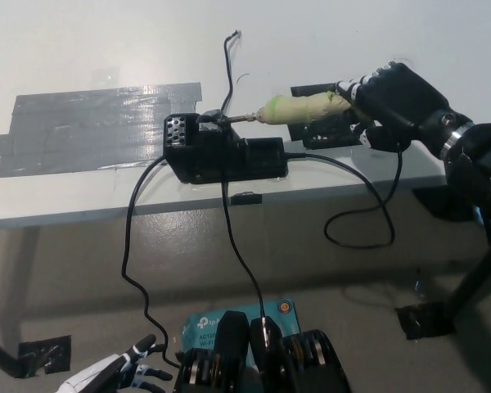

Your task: The robot uses its right hand to grab and lift the soldering gun kept on the middle of the table and puts it in its base

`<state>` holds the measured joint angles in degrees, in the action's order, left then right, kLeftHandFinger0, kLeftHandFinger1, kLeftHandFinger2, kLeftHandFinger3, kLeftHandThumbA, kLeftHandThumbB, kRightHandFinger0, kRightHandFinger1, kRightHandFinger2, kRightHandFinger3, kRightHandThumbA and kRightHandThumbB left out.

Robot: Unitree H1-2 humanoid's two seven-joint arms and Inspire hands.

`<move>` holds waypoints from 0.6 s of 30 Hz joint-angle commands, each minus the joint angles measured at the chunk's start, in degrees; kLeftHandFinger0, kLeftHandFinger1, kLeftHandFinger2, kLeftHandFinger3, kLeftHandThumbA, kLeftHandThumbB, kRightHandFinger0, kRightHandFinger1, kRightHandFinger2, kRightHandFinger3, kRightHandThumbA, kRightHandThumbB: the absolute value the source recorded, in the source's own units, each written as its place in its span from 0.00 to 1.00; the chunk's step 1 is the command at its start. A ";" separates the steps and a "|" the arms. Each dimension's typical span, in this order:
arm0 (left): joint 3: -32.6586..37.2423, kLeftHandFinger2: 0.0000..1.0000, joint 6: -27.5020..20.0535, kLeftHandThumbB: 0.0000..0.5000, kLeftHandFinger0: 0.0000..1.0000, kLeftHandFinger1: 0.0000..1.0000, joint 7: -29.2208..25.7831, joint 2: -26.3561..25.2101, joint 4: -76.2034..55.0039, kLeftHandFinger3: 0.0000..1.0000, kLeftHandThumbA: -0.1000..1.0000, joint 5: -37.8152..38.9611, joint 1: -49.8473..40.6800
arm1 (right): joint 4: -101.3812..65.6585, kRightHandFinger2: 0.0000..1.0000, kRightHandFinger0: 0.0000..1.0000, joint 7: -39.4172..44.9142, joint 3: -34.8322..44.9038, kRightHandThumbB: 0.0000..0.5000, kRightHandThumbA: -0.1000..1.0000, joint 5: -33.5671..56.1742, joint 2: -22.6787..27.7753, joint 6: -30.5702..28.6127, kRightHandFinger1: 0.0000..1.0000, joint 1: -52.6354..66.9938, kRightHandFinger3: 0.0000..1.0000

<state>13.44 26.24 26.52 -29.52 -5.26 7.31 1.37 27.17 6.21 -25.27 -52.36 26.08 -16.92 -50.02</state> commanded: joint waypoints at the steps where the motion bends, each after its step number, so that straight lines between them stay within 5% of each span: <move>1: 0.27 0.81 0.69 0.99 1.00 0.74 0.55 -1.90 -1.69 1.00 1.00 0.32 1.08 | -0.68 0.33 0.00 -1.00 0.42 0.21 0.00 -1.31 1.38 0.95 0.00 -4.26 0.02; 4: 0.42 0.80 0.69 1.00 1.00 0.75 0.38 -1.92 -1.93 1.00 1.00 0.13 0.99 | -1.39 0.37 0.00 -1.32 0.17 0.28 0.00 -2.37 1.42 1.20 0.00 -3.78 0.00; 8: 0.88 0.80 0.69 1.00 1.00 0.74 -0.23 -1.62 -1.89 1.00 1.00 -0.87 1.10 | -0.90 0.43 0.00 -0.58 -0.17 0.04 0.00 -3.25 0.41 2.57 0.02 -4.16 0.15; 13: 1.08 0.77 0.69 1.00 1.00 0.74 0.50 -1.63 -1.76 1.00 1.00 -0.02 1.54 | -0.97 0.38 0.00 0.71 -0.15 0.08 0.00 -3.64 -0.70 4.29 0.00 -4.72 0.28; 17: 1.24 0.78 0.69 1.00 1.00 0.74 0.28 -1.63 -2.06 1.00 1.00 -0.02 1.54 | -1.73 0.38 0.00 2.47 -0.37 0.06 0.00 -3.48 -0.99 5.22 0.00 -4.62 0.21; 18: 1.15 0.79 0.69 1.00 1.00 0.76 0.17 -1.52 -1.90 1.00 1.00 0.56 1.51 | -1.80 0.37 0.00 2.41 -0.52 0.08 0.00 -3.67 -1.13 5.30 0.00 -4.67 0.09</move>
<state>14.70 26.24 26.49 -29.55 -5.60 7.07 2.24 27.00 7.27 -25.89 -55.28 24.85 -14.10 -50.62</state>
